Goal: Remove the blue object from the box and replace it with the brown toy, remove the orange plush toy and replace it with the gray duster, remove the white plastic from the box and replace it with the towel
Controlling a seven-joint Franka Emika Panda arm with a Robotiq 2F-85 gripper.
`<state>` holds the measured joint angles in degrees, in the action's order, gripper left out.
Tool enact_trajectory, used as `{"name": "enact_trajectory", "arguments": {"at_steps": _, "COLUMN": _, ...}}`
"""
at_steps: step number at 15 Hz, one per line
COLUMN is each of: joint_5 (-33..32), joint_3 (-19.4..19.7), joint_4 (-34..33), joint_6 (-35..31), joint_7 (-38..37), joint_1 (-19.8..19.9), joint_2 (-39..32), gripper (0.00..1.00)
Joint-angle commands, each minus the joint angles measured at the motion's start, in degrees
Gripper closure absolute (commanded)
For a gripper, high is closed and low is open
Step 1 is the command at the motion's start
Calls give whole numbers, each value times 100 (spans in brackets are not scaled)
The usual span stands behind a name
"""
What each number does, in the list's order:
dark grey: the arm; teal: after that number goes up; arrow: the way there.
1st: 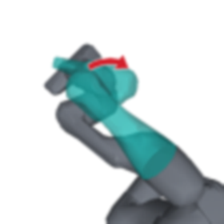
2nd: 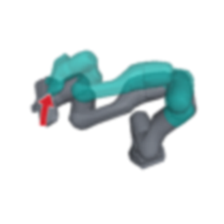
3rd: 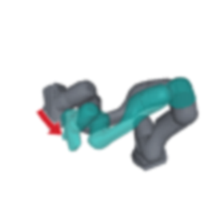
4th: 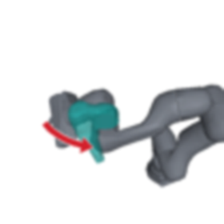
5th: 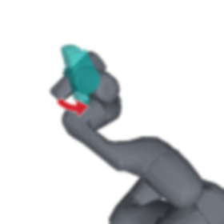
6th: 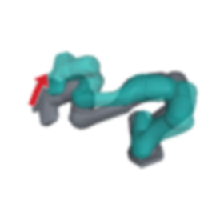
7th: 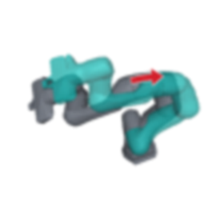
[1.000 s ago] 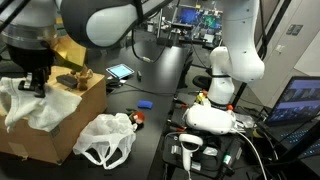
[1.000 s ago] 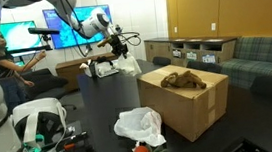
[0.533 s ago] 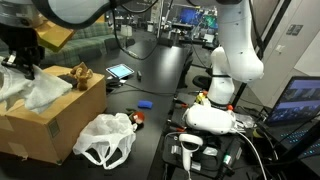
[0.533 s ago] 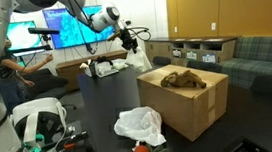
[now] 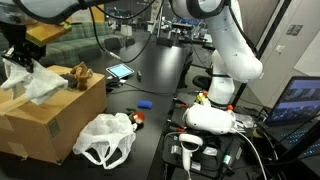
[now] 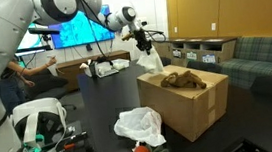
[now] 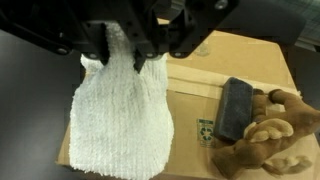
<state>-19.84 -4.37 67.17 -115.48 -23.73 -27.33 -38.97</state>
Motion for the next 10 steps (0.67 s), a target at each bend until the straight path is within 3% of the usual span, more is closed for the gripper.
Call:
{"name": "enact_trajectory", "arguments": {"at_steps": 1, "joint_5": 337, "joint_3": 176, "joint_4": -916, "joint_6": 312, "joint_7": 20, "joint_1": 240, "joint_2": -488, "gripper": 95}}
{"name": "enact_trajectory", "arguments": {"at_steps": 7, "joint_5": 464, "joint_3": 401, "joint_4": -1707, "joint_6": 640, "joint_7": -333, "joint_1": 263, "joint_2": -1007, "gripper": 95}}
{"name": "enact_trajectory", "arguments": {"at_steps": 8, "joint_5": 487, "joint_3": 404, "joint_4": -1763, "joint_6": 673, "joint_7": -307, "joint_1": 307, "joint_2": -1059, "gripper": 55}}
{"name": "enact_trajectory", "arguments": {"at_steps": 10, "joint_5": 436, "joint_3": 316, "joint_4": -1772, "joint_6": 734, "joint_7": -287, "joint_1": 426, "joint_2": -1088, "gripper": 47}}
